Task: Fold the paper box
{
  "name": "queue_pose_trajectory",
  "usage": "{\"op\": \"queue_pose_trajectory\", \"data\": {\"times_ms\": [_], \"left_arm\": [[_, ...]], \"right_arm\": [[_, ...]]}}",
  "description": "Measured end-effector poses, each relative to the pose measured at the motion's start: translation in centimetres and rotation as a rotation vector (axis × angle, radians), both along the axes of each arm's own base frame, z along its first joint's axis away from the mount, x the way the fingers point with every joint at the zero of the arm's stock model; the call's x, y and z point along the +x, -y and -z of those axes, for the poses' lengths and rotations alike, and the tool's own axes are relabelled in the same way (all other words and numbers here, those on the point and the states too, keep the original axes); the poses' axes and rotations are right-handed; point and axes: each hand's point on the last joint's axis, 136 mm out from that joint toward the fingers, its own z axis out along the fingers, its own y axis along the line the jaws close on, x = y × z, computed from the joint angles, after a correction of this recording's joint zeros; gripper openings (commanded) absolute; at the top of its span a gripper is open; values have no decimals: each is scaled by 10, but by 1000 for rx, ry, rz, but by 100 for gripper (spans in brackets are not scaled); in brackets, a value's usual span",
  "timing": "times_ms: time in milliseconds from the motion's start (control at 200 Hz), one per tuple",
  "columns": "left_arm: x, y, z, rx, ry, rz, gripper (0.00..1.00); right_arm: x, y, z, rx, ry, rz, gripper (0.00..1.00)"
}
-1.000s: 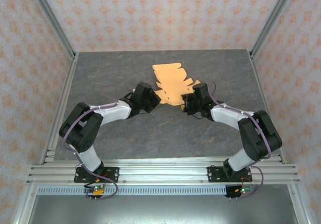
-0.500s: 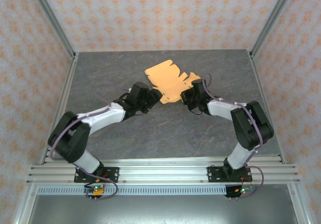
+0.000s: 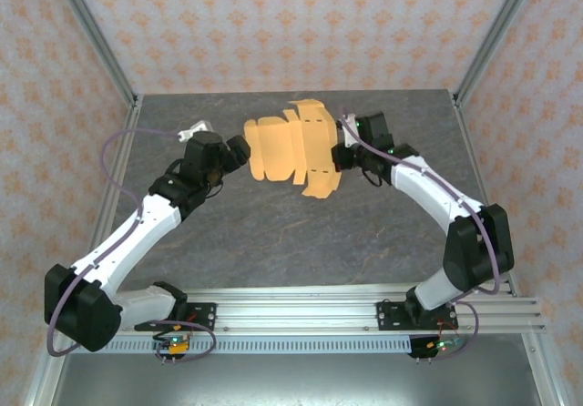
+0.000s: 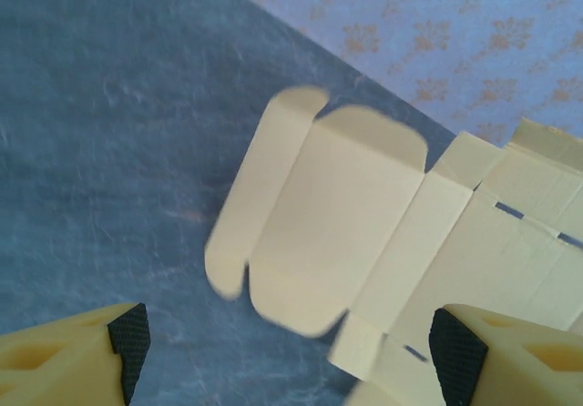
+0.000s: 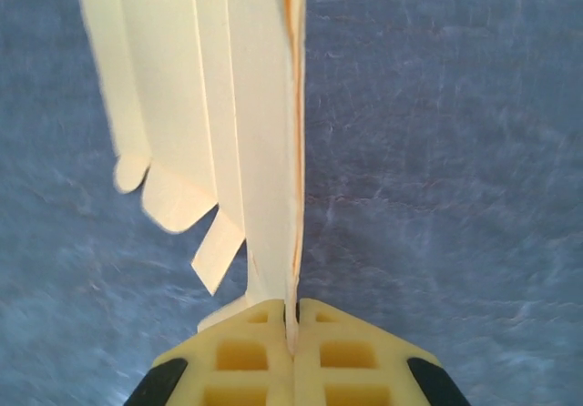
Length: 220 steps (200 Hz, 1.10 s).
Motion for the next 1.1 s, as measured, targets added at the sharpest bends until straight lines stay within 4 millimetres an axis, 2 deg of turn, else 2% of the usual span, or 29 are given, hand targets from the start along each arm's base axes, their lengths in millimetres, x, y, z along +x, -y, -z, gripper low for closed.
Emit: {"op": "queue_pose_trajectory", "data": {"times_ms": [80, 150, 240, 315, 460, 636, 721, 866, 926, 961, 1036, 1101], "left_arm": [[8, -2, -16, 43, 25, 41, 85], [18, 4, -27, 70, 41, 116, 84], [28, 20, -26, 90, 36, 217, 85], [32, 32, -9, 91, 0, 285, 84], [40, 61, 39, 46, -73, 422, 83], [29, 91, 94, 11, -120, 576, 82], [24, 105, 105, 16, -118, 653, 82], [19, 129, 105, 48, -65, 760, 79], [18, 135, 105, 66, -48, 787, 74], [17, 138, 106, 69, -44, 797, 68], [18, 141, 111, 76, -45, 806, 39], [20, 142, 116, 83, -45, 809, 21]], "right_arm": [[-1, -2, -5, -125, 17, -174, 0], [-2, -4, -1, -225, 26, -283, 0], [-6, -1, 13, -350, 20, -388, 0], [-6, 4, 24, -431, 9, -440, 0], [3, 12, 41, -557, 21, -514, 1], [9, 13, 56, -638, 42, -596, 3], [9, 9, 62, -656, 51, -640, 4], [4, -1, 64, -663, 73, -708, 7], [2, -5, 64, -658, 81, -729, 8], [2, -6, 64, -657, 84, -737, 8], [3, -7, 63, -659, 94, -741, 9], [5, -8, 62, -659, 106, -740, 9]]}}
